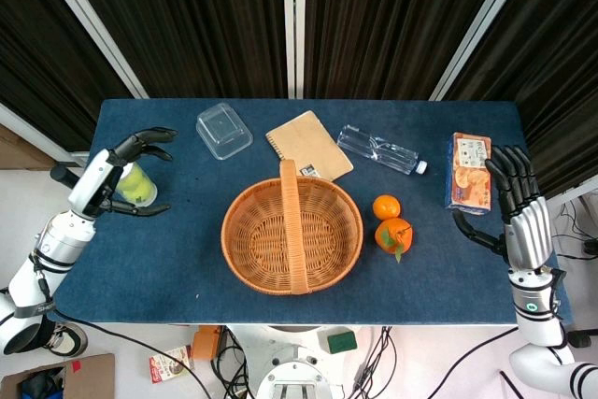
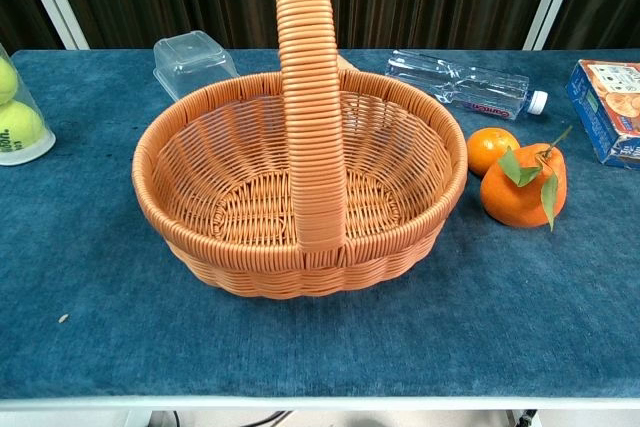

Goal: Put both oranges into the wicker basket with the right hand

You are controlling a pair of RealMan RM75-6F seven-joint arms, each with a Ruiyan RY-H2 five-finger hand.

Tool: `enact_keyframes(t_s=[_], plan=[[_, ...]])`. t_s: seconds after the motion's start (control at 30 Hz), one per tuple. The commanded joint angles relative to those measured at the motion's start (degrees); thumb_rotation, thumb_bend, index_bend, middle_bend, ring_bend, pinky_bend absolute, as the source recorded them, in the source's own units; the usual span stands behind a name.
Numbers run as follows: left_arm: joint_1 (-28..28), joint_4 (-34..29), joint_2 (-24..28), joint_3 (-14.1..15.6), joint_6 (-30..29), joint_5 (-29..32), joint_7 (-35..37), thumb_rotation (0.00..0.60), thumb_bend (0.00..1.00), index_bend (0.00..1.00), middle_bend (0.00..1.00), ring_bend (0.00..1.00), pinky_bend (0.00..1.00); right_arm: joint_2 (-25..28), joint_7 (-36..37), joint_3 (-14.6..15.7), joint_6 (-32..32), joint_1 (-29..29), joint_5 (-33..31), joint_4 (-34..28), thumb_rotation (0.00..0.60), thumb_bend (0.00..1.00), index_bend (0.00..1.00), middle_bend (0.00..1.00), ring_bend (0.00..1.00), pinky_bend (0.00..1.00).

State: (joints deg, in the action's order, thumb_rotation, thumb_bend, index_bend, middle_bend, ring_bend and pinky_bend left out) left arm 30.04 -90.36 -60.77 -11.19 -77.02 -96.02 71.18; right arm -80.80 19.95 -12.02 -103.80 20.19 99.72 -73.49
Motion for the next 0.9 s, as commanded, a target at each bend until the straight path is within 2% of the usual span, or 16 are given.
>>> enact_keyframes(t_s=[0.03, 0.4, 0.5, 0.6, 0.7, 0.8, 0.9], plan=[[0.7, 0.4, -0.3, 0.7, 0.3, 0.2, -1.8, 0.6, 0.09, 0.22, 0.19, 0.19, 0.34, -1.0, 0.8, 0.5, 0.9, 0.7, -0.1, 1.4, 0.6, 0.31, 0.0, 0.0, 0.0, 0.0], [1.2, 0.7, -0.5, 2.5, -0.4, 0.0, -2.3, 0.6, 0.09, 0.24, 0.19, 0.19, 0.34, -1.2, 1.4, 1.4, 1.0, 0.5, -0.6, 3.4, 0.6, 0.31, 0.0, 0.0, 0.0, 0.0], [1.2, 0.6, -0.4, 2.8, -0.7, -0.1, -2.5, 0.6, 0.09, 0.25, 0.19, 0.19, 0.34, -0.5, 0.5, 2.7, 2.7, 0.2, -0.8, 3.0, 0.6, 0.31, 0.0, 0.0, 0.0, 0.0], [1.1, 0.4, -0.1, 3.2, -1.2, -0.3, -2.8, 0.6, 0.09, 0.25, 0.19, 0.19, 0.34, 1.9, -2.7, 5.6, 7.7, -0.2, -1.1, 1.1, 0.6, 0.3, 0.0, 0.01, 0.0, 0.0], [0.8, 0.6, 0.0, 3.9, -1.8, -0.8, -3.5, 0.6, 0.09, 0.25, 0.19, 0.19, 0.34, 6.4, -9.1, 9.6, 16.9, -0.6, -3.1, -3.0, 0.6, 0.26, 0.0, 0.02, 0.0, 0.0], [0.6, 1.2, 0.1, 4.8, -1.8, -1.3, -3.9, 0.6, 0.09, 0.25, 0.19, 0.19, 0.34, 7.4, -15.3, 10.5, 22.4, -1.3, -7.0, -4.9, 0.6, 0.22, 0.0, 0.0, 0.0, 0.0], [0.5, 1.9, -0.2, 5.6, -1.4, -1.1, -4.2, 0.6, 0.09, 0.25, 0.19, 0.19, 0.34, 7.5, -14.8, 11.4, 28.8, -1.2, -11.4, -6.2, 0.6, 0.22, 0.0, 0.0, 0.0, 0.0]])
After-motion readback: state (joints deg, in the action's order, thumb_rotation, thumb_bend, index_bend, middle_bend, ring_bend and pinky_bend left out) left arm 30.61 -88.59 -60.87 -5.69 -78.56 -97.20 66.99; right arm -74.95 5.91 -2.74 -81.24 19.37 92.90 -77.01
